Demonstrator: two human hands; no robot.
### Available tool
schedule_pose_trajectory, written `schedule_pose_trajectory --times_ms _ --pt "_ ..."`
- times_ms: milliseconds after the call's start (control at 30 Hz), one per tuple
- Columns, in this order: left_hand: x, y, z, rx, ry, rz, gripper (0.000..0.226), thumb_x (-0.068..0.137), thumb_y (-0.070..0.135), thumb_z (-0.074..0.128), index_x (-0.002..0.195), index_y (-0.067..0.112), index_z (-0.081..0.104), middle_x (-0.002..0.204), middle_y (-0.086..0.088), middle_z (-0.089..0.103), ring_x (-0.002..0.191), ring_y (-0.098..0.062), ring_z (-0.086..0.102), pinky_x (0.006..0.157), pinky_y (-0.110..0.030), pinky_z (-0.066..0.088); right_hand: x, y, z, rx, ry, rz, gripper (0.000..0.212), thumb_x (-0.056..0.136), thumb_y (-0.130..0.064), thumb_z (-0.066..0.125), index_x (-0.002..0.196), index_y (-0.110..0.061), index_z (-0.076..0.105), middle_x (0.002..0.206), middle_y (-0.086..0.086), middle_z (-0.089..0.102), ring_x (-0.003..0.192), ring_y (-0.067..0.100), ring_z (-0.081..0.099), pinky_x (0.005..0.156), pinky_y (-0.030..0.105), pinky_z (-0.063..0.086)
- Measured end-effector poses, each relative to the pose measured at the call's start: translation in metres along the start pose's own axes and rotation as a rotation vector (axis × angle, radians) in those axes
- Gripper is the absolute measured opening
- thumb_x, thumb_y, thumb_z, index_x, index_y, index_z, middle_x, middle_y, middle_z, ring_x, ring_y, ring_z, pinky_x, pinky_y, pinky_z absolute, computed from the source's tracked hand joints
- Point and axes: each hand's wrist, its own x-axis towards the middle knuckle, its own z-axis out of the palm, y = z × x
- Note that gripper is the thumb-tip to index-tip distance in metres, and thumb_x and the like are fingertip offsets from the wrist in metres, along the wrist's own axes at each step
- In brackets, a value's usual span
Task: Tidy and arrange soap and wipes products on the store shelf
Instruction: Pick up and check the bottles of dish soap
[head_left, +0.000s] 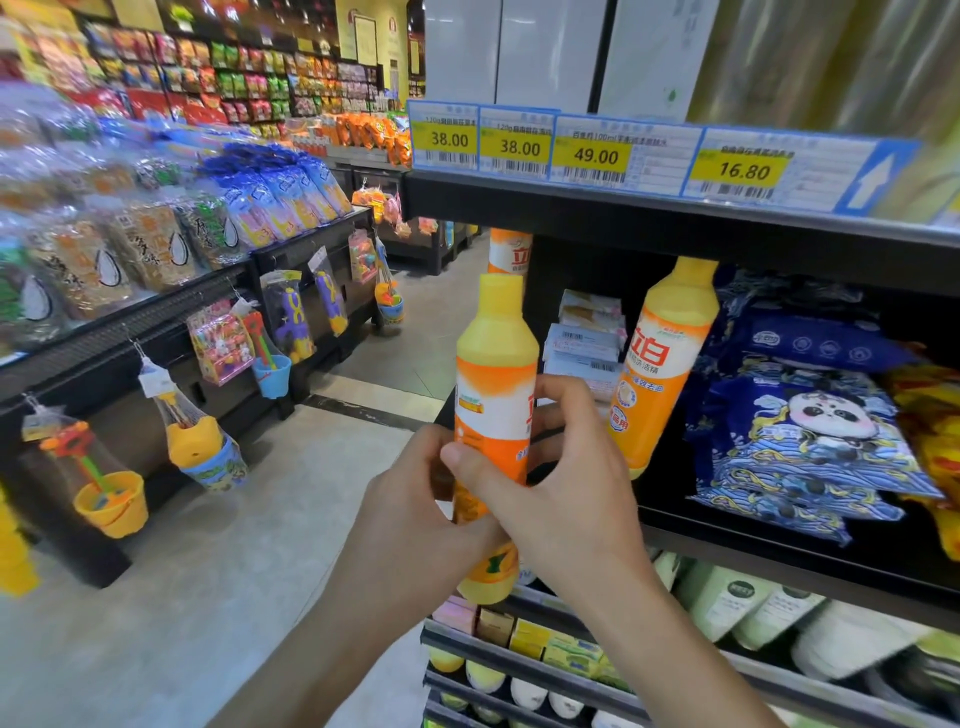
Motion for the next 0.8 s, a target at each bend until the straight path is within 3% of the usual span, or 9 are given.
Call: schedule_pose_trajectory --times_ms 100,200,300,433,500,667,800 --pt "0.000 0.002 -0.002 -0.002 -0.014 -0.018 0.051 0.056 0.070 0.073 0.102 0.058 0.053 0.104 0.036 0.067 0.097 0.012 0.063 0.067 -0.005 0.050 0.002 -0.001 -0.005 0.082 -0.020 0.000 0.058 0.062 -0.062 0.085 0.110 -0.052 0.056 0.100 -0.026 0.069 0.087 -0.005 0.069 0.064 0.007 0.051" --pt "0.003 0.003 -0.007 -0.043 -0.100 -0.037 0.061 0.058 0.072 0.076 0.113 0.057 0.054 0.112 0.032 0.069 0.103 0.008 0.066 0.074 -0.019 0.060 0.003 -0.003 -0.010 0.119 -0.044 -0.003 0.052 0.066 -0.059 0.085 0.111 -0.050 0.061 0.097 -0.025 0.072 0.085 -0.003 0.070 0.063 0.009 0.053" --pt "0.007 0.004 -0.012 -0.157 -0.224 -0.060 0.061 0.069 0.064 0.081 0.124 0.051 0.058 0.122 0.024 0.072 0.115 -0.001 0.068 0.092 -0.031 0.059 0.006 -0.007 -0.014 0.134 -0.064 0.002 0.049 0.069 -0.059 0.083 0.113 -0.047 0.065 0.098 -0.023 0.072 0.087 0.000 0.071 0.063 0.014 0.055" --pt "0.011 0.006 -0.019 -0.363 -0.447 -0.118 0.045 0.084 0.046 0.079 0.126 0.042 0.066 0.129 0.004 0.073 0.121 -0.016 0.069 0.095 -0.024 0.057 0.011 -0.010 -0.021 0.184 -0.138 0.012 0.038 0.080 -0.046 0.085 0.115 -0.042 0.070 0.101 -0.017 0.075 0.093 0.005 0.072 0.075 0.027 0.061" --pt "0.010 0.005 -0.021 -0.382 -0.489 -0.151 0.047 0.082 0.051 0.080 0.126 0.041 0.068 0.130 0.001 0.073 0.121 -0.019 0.070 0.096 -0.025 0.057 0.012 -0.011 -0.024 0.201 -0.173 0.013 0.035 0.083 -0.044 0.083 0.115 -0.038 0.071 0.102 -0.015 0.076 0.096 0.007 0.071 0.082 0.031 0.061" --pt "0.010 -0.003 -0.024 -0.451 -0.575 -0.201 0.050 0.086 0.053 0.075 0.130 0.032 0.067 0.134 -0.007 0.070 0.126 -0.029 0.067 0.107 -0.048 0.054 0.013 -0.008 -0.030 0.283 -0.271 0.076 0.032 0.089 -0.045 0.077 0.119 -0.036 0.071 0.111 -0.009 0.076 0.108 0.011 0.070 0.081 0.039 0.063" --pt "0.012 -0.004 -0.024 -0.461 -0.566 -0.199 0.046 0.089 0.048 0.071 0.130 0.027 0.068 0.132 -0.010 0.071 0.124 -0.032 0.067 0.106 -0.048 0.055 0.014 -0.006 -0.033 0.411 -0.315 0.118 0.035 0.090 -0.043 0.073 0.122 -0.030 0.071 0.118 -0.005 0.075 0.112 0.012 0.070 0.081 0.026 0.060"
